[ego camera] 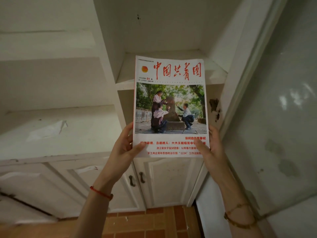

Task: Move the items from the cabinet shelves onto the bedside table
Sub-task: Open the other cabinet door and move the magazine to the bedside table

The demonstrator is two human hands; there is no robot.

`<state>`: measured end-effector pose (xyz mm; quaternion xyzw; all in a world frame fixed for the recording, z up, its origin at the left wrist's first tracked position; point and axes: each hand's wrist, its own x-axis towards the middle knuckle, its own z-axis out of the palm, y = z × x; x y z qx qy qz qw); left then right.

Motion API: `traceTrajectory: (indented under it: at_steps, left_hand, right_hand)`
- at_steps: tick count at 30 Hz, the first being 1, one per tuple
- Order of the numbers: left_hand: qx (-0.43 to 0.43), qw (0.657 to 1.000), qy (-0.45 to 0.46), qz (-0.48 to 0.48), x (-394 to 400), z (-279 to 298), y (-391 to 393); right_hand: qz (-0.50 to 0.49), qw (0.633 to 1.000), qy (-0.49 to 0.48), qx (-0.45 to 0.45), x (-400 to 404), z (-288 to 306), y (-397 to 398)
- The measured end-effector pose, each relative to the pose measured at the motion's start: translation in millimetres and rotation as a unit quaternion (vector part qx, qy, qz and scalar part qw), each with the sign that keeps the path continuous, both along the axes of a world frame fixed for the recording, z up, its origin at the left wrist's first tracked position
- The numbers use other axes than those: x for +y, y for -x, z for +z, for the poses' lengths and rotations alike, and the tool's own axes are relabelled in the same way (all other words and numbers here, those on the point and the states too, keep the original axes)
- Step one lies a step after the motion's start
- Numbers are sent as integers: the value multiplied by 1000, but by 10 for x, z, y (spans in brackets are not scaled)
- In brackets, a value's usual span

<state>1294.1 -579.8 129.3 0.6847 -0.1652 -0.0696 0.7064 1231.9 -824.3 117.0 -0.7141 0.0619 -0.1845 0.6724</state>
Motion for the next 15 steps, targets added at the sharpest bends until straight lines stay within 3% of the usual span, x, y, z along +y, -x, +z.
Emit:
traceTrajectory:
  at_steps: [15]
  left_hand:
    - [22,998,-24,52,321,-271,996]
  right_hand:
    - [42,999,29,16,281,-238,734]
